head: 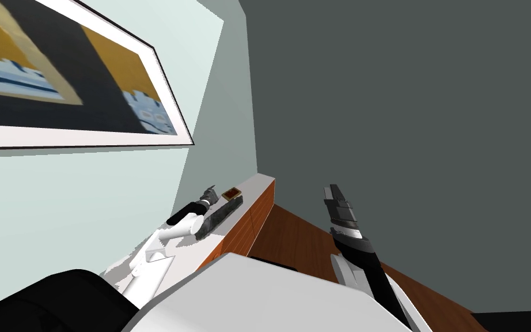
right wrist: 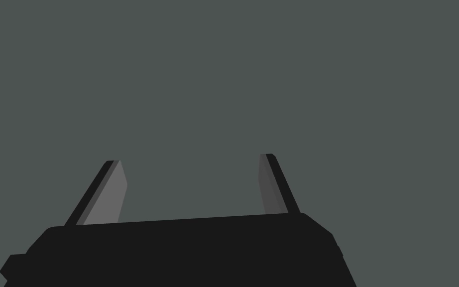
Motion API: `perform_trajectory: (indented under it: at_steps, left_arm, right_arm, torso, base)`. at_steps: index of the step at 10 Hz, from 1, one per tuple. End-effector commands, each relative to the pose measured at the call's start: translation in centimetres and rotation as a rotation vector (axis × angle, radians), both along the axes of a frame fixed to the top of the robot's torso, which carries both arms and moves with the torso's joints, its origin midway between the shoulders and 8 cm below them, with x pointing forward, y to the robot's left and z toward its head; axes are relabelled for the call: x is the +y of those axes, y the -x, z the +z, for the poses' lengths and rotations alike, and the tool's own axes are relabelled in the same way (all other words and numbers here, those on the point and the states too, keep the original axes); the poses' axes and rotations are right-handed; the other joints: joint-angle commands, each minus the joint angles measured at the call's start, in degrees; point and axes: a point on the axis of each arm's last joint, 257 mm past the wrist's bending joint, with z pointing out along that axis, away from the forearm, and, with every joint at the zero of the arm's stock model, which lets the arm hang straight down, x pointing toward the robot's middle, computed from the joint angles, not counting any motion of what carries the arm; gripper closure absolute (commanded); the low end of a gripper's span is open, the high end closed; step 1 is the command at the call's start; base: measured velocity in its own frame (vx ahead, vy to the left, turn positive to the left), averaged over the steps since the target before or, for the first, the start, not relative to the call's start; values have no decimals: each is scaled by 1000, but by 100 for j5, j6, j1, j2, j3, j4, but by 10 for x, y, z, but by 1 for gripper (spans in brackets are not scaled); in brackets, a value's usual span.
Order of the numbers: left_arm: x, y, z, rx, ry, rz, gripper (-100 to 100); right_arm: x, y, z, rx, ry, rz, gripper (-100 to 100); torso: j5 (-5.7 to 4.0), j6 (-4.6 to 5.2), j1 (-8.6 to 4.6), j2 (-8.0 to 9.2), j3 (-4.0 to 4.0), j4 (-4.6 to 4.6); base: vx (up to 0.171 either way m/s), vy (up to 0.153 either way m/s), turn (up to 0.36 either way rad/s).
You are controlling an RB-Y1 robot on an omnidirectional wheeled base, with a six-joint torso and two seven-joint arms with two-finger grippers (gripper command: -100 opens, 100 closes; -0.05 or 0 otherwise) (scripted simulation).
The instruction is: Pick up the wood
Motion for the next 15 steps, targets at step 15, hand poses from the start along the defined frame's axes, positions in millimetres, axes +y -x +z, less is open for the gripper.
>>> perform_trajectory:
  at_steps: [15]
  left_arm:
    - [45,56,-87,330,286,137,-100]
  right_arm:
    - [0,0,0,0,0,0,0]
  torso:
    - [0,1,-1,-5,-2,-1]
  base:
    - [23,-16,-21]
